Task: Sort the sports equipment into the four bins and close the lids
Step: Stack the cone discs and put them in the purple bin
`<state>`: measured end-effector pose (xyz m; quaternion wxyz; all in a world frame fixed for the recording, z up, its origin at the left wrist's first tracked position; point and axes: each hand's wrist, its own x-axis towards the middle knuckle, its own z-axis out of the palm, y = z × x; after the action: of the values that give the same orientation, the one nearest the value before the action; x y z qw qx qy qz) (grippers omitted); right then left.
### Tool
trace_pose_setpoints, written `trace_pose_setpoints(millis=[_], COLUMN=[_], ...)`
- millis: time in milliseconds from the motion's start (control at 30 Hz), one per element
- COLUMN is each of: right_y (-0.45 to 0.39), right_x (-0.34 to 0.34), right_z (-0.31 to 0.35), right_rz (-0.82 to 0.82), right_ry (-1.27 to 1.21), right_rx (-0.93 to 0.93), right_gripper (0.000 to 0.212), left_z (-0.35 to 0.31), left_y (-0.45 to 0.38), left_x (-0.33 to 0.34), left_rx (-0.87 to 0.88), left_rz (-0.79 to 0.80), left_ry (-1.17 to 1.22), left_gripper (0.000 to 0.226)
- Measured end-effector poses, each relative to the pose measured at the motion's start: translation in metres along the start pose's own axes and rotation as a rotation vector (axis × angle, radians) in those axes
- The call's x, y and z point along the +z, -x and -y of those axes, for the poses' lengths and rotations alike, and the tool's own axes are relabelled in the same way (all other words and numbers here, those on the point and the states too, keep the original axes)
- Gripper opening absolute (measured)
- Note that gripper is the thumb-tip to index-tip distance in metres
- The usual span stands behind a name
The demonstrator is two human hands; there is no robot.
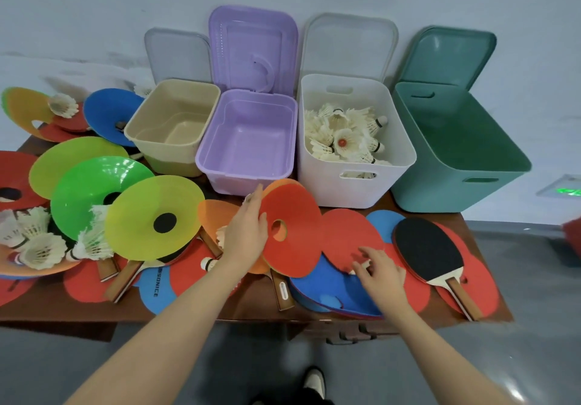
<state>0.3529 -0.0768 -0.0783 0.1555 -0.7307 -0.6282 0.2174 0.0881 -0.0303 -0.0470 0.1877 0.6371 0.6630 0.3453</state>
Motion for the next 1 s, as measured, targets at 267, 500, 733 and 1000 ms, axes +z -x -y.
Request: trace_pose_setpoints(millis=[267,500,733,1000], right_y=[0.036,0.057,0.063,0.070], right_x=[-0.009,-0.005,-0.003,-0.004], right_z=[-0.014,-0.019,-0.016,-0.029], right_rz=[-0.039,0.024,-0.083,-0.081], right_ry=[0.056,-0.137,-0.459,-0.675], right_rx=[0.249,0.428,0.363,0.294], right_gripper=[0.033,0.042,0.033,0.031], left_z=[-0.005,-0.026,-0.048,-0.068], left_y=[0.018,0.028,0.043,0.077], left_x=[-0.011,-0.020,-0.027,0.018], left_rx=[0.070,0.082,-0.017,-0.144], left_rz=[-0.142,-0.227,-0.170,0.074], left_ry=[0.051,0.148,0.251,0.199], left_gripper=[0.052,0.049,0.051,0.053])
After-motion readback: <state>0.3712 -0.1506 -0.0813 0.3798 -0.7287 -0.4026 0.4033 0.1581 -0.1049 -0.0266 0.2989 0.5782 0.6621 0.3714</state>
